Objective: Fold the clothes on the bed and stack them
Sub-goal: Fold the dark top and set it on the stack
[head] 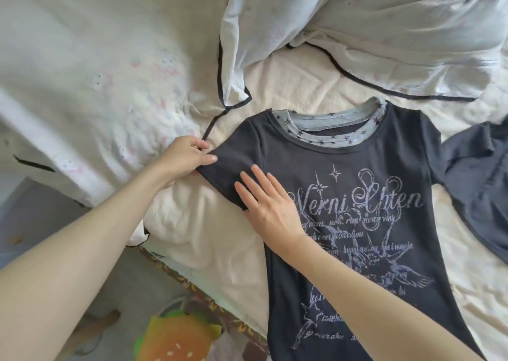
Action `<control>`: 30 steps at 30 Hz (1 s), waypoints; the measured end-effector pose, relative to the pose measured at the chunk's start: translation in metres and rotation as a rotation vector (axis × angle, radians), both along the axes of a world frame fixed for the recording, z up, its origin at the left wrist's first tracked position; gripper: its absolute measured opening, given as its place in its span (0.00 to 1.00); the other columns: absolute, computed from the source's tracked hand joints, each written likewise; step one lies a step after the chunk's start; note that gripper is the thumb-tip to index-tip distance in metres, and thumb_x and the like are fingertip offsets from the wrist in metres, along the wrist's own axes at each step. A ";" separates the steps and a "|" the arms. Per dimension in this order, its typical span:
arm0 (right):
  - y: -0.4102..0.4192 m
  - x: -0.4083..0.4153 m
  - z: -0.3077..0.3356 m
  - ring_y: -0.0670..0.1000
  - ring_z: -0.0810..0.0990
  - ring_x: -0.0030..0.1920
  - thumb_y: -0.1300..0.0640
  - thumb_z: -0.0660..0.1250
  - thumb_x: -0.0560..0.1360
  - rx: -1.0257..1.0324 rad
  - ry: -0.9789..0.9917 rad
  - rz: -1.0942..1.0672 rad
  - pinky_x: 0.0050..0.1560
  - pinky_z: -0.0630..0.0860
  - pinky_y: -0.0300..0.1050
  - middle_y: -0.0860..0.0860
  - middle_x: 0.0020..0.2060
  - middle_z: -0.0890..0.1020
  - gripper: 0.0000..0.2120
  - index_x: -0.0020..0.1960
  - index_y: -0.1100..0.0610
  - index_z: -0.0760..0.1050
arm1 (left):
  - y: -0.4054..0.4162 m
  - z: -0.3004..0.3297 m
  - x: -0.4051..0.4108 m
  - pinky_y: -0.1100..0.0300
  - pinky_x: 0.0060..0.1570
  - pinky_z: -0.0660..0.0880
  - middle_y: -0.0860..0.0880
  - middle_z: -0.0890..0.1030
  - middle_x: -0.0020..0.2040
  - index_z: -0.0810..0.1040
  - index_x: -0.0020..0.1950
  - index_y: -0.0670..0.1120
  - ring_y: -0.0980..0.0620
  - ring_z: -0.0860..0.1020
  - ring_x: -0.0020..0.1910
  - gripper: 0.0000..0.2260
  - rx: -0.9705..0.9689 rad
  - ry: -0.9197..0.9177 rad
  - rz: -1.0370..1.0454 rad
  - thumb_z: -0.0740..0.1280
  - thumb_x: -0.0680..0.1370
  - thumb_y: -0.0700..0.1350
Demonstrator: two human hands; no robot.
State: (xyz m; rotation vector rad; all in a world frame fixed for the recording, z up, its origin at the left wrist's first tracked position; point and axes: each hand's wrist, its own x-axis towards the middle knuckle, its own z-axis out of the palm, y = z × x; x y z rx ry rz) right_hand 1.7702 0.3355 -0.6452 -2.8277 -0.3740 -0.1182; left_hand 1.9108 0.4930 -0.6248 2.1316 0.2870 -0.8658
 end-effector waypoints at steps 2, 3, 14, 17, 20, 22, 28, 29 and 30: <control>0.005 -0.001 0.002 0.60 0.80 0.57 0.62 0.75 0.64 0.077 -0.014 -0.083 0.55 0.78 0.55 0.57 0.54 0.82 0.17 0.53 0.61 0.82 | 0.005 0.003 -0.002 0.57 0.48 0.78 0.42 0.79 0.51 0.75 0.61 0.38 0.49 0.77 0.51 0.14 -0.082 0.059 0.113 0.68 0.76 0.37; 0.008 -0.002 0.004 0.60 0.82 0.52 0.63 0.76 0.64 0.120 -0.029 -0.138 0.51 0.79 0.53 0.58 0.50 0.83 0.15 0.51 0.61 0.82 | 0.006 0.006 -0.003 0.57 0.46 0.80 0.41 0.79 0.51 0.77 0.58 0.37 0.48 0.78 0.49 0.10 -0.109 0.060 0.150 0.68 0.76 0.36; -0.002 -0.024 0.029 0.44 0.77 0.58 0.62 0.61 0.79 0.954 0.447 -0.606 0.62 0.72 0.40 0.44 0.56 0.80 0.13 0.60 0.55 0.78 | -0.071 0.039 -0.013 0.54 0.35 0.82 0.48 0.78 0.41 0.78 0.43 0.46 0.51 0.78 0.43 0.05 -0.256 -0.208 0.035 0.66 0.77 0.38; -0.025 -0.025 0.035 0.46 0.81 0.54 0.61 0.59 0.80 1.409 0.513 -0.913 0.57 0.76 0.42 0.48 0.51 0.82 0.10 0.53 0.51 0.77 | -0.106 0.045 -0.026 0.60 0.40 0.81 0.49 0.79 0.44 0.75 0.58 0.44 0.53 0.79 0.41 0.08 -0.436 -0.020 -0.128 0.63 0.80 0.39; -0.049 -0.024 0.033 0.48 0.81 0.51 0.58 0.59 0.81 1.602 0.606 -1.085 0.55 0.77 0.43 0.51 0.49 0.82 0.08 0.57 0.56 0.74 | -0.107 0.036 -0.038 0.67 0.36 0.77 0.49 0.80 0.43 0.75 0.60 0.42 0.55 0.78 0.36 0.10 -0.416 -0.016 -0.088 0.59 0.81 0.37; -0.057 -0.022 0.030 0.49 0.81 0.51 0.57 0.61 0.80 1.637 0.675 -1.113 0.54 0.78 0.44 0.52 0.50 0.81 0.09 0.59 0.56 0.71 | -0.091 0.021 -0.047 0.63 0.39 0.78 0.48 0.80 0.43 0.76 0.56 0.43 0.54 0.77 0.36 0.09 -0.225 -0.136 0.041 0.60 0.80 0.36; -0.059 -0.011 0.019 0.51 0.82 0.45 0.54 0.64 0.78 1.428 0.706 -1.175 0.45 0.80 0.41 0.55 0.45 0.81 0.05 0.47 0.55 0.75 | -0.073 -0.020 -0.094 0.59 0.43 0.75 0.54 0.76 0.41 0.74 0.50 0.46 0.51 0.79 0.44 0.12 0.027 -0.071 0.133 0.68 0.75 0.54; -0.061 -0.009 0.018 0.50 0.82 0.44 0.53 0.64 0.78 1.394 0.706 -1.178 0.44 0.80 0.41 0.54 0.43 0.81 0.05 0.46 0.54 0.75 | -0.079 -0.022 -0.098 0.60 0.42 0.74 0.55 0.76 0.41 0.73 0.52 0.46 0.53 0.78 0.44 0.15 0.038 -0.076 0.138 0.69 0.74 0.56; -0.063 -0.006 0.016 0.51 0.82 0.44 0.53 0.64 0.78 1.374 0.725 -1.173 0.45 0.80 0.41 0.55 0.43 0.82 0.06 0.47 0.55 0.75 | -0.084 -0.026 -0.101 0.58 0.46 0.74 0.54 0.76 0.43 0.72 0.53 0.46 0.51 0.78 0.46 0.18 0.037 -0.067 0.154 0.70 0.73 0.57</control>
